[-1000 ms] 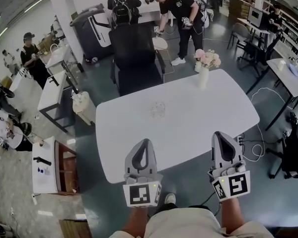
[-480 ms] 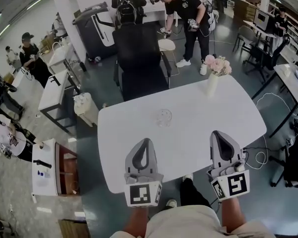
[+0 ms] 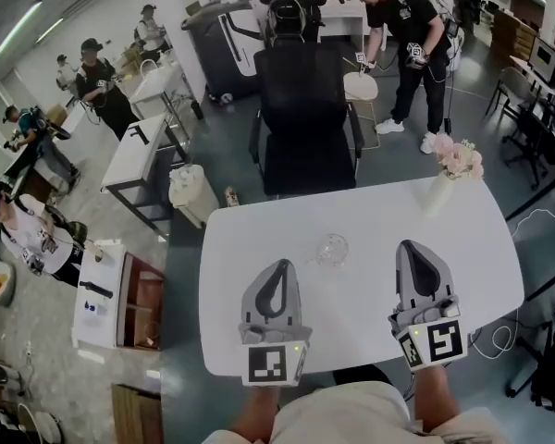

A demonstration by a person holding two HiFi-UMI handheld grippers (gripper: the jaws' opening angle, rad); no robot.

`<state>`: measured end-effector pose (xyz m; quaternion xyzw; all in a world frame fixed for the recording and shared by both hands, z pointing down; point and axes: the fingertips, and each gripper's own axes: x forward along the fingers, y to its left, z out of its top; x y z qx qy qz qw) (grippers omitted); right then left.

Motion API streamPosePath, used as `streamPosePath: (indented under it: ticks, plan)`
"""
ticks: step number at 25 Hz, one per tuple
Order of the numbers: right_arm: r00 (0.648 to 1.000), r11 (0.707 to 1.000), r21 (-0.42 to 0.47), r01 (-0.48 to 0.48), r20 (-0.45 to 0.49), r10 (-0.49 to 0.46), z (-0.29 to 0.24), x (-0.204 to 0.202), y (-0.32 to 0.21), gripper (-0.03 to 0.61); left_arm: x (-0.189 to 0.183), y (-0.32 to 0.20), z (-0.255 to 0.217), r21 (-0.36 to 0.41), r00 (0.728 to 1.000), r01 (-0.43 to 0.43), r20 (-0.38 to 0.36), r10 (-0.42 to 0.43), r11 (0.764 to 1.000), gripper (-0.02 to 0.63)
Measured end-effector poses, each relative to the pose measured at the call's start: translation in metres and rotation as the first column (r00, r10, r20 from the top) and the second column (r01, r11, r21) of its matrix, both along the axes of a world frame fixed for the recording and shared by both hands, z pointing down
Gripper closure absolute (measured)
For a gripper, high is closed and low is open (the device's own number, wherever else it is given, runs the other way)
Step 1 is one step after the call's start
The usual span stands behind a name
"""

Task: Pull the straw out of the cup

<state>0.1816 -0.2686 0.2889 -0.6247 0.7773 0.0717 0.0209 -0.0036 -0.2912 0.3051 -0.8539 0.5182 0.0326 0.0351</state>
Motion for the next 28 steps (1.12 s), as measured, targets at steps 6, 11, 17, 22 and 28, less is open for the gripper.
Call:
streamPosePath:
  ticks: [6,11,17,22,28]
  plan:
    - [0.997,0.997,-0.030,0.069,0.038,-0.068,0.013,0.023,-0.057,0.578,0.020,-0.041,0.007,-0.015,0.998,0.053,0.040,-0.053,0.998,0.607]
    - [0.991,0.992,-0.061,0.113,0.085,-0.108,0.035,0.042,-0.099,0.578,0.042,-0.074,0.034,-0.068,0.995,0.082,0.066,-0.077,0.994,0.607]
    - [0.984,0.981,-0.125,0.152,0.109,-0.139,0.066,0.043,-0.125,0.578,0.047,-0.091,0.078,-0.166,0.990,0.103,0.111,-0.085,0.981,0.607]
    - [0.978,0.971,-0.151,0.185,0.128,-0.166,0.078,0.039,-0.141,0.578,0.048,-0.097,0.105,-0.228,0.986,0.125,0.138,-0.095,0.966,0.607]
    - [0.966,0.954,-0.190,0.234,0.153,-0.206,0.098,0.034,-0.162,0.578,0.051,-0.105,0.138,-0.307,0.982,0.144,0.161,-0.097,0.941,0.563]
